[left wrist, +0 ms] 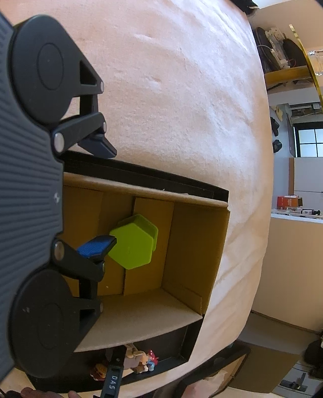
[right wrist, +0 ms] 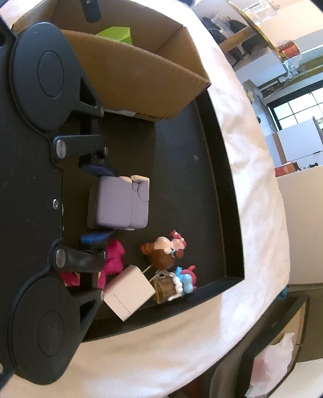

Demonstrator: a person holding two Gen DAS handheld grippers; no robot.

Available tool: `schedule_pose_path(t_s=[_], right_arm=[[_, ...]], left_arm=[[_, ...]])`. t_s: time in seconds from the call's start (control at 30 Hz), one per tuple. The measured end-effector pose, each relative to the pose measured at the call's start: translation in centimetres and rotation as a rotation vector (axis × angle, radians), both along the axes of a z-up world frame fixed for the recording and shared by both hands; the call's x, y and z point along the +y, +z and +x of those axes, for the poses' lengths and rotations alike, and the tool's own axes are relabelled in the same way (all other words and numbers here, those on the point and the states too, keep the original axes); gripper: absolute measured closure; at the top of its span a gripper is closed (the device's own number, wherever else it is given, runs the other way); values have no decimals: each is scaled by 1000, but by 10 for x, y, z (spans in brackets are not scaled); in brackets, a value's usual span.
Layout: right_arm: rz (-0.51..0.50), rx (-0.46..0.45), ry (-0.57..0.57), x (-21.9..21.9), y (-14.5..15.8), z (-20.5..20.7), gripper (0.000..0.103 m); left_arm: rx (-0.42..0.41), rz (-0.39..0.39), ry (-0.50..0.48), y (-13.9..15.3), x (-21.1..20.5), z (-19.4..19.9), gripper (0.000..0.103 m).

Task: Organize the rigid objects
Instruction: 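Carry the lavender cube into the box with the right gripper and release it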

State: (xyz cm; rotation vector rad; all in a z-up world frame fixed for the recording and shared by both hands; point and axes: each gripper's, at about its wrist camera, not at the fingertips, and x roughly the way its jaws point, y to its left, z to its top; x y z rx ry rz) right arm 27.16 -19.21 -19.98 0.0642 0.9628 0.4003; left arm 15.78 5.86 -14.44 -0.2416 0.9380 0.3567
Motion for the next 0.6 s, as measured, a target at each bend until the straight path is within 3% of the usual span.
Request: schedule_pose_path(t_s=[0.23,0.6], right_arm=[[32,-61,32,5,35,-3,60],[107,-109,176,32,83,-5,60]], left_arm=[[-16,-2,-2,3,0,-2,49],[-30,-31,1,6,10,-8,60]])
